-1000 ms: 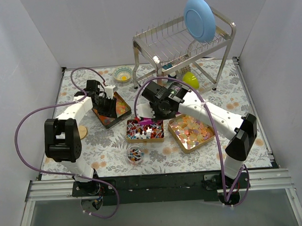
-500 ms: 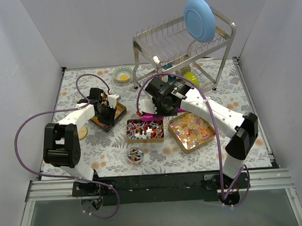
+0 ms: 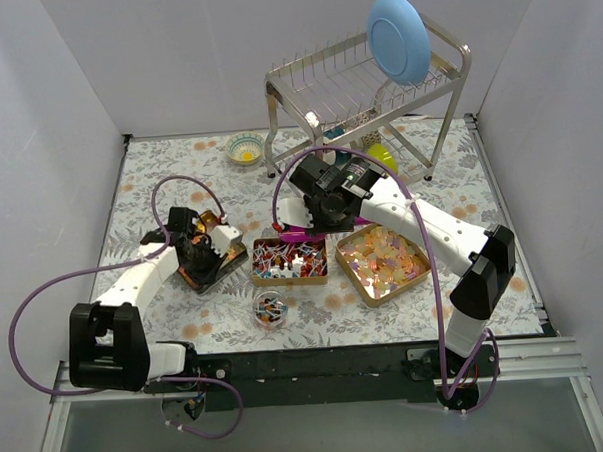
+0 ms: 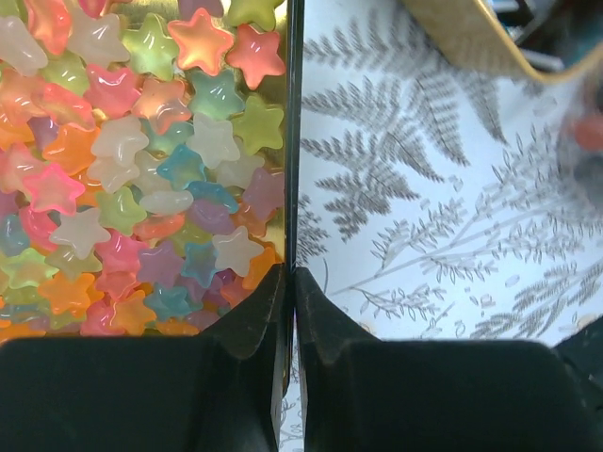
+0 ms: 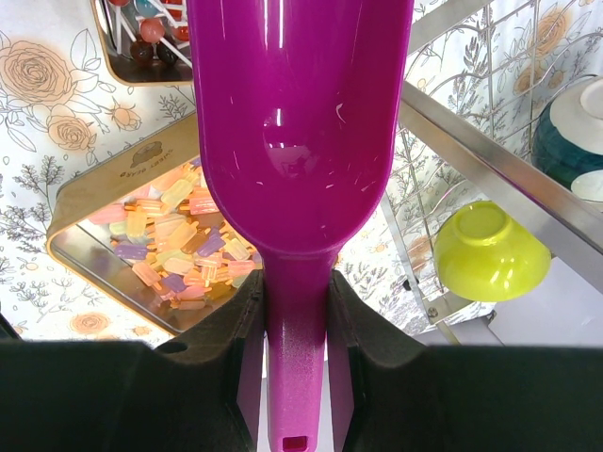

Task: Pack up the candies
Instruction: Adjust the storage box at the center of the board.

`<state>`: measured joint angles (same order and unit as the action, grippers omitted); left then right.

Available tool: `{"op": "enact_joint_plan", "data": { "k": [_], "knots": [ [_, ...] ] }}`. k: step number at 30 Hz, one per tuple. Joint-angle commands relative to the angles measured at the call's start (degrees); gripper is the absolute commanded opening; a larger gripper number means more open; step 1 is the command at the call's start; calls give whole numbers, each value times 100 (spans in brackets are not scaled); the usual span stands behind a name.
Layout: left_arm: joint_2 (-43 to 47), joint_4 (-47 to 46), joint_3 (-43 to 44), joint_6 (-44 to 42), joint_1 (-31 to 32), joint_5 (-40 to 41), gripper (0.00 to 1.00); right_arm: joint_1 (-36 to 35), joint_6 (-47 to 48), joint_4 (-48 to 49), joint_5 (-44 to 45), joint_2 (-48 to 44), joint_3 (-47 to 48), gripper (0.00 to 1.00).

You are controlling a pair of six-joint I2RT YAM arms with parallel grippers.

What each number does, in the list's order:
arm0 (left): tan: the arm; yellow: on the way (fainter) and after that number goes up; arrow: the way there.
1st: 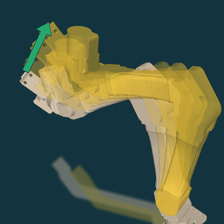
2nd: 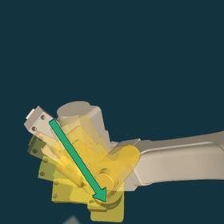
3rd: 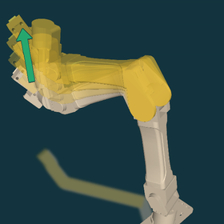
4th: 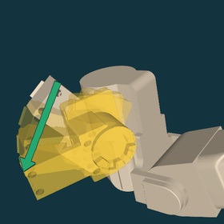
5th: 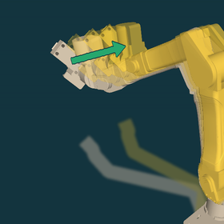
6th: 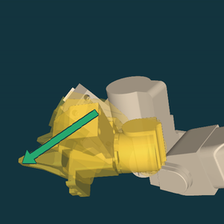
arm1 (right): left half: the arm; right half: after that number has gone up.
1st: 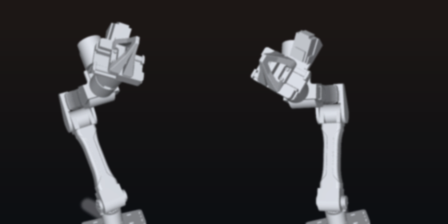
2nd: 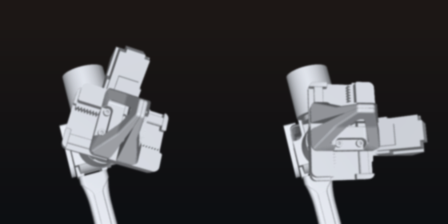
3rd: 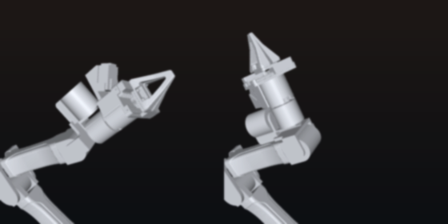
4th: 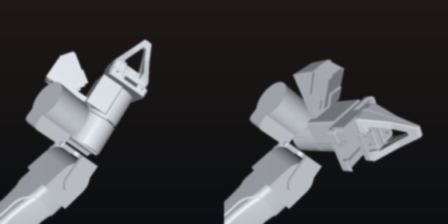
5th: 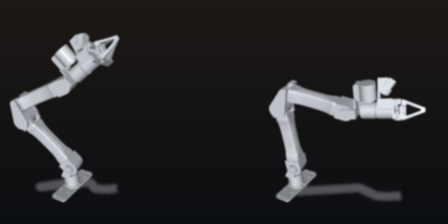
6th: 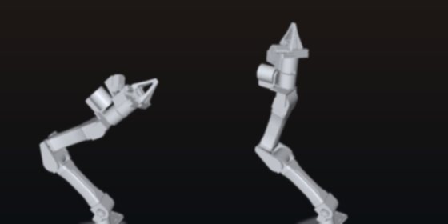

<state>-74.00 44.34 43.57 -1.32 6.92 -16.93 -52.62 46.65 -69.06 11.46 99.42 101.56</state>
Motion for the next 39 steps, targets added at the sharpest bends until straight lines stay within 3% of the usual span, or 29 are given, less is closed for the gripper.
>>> {"op": "enact_joint_plan", "data": {
  "k": [1,9,15,24,27,28,31,34,36,37,39],
  "knots": [
    [351,549,-156,-965,-6,-346,0,6,-86,24,40,-80,198,1],
    [826,963,-560,-2845,-6,-364,0,6,-86,-2,14,7,259,1],
    [562,690,-376,-3198,3,-670,0,6,-34,-29,40,34,303,1],
    [878,260,-666,-3823,275,-891,0,6,-34,-82,40,95,285,1],
    [904,154,-657,-3586,336,-996,1,-11,10,-125,58,148,329,1],
    [983,154,-622,-3499,328,-1014,15,-20,19,-143,66,166,338,1],
    [1386,259,-403,-3068,302,-1023,36,-82,133,-152,137,192,338,1],
    [1826,742,-43,-2814,249,-1242,41,-143,265,-134,181,227,365,1],
    [2143,613,194,-2209,231,-1330,43,-187,318,-117,207,288,426,1],
    [2187,402,430,-1101,222,-1278,43,-196,335,-108,198,324,478,1],
    [2004,-21,739,-49,13,-1443,43,-240,353,-90,146,402,637,1]
  ]
}}
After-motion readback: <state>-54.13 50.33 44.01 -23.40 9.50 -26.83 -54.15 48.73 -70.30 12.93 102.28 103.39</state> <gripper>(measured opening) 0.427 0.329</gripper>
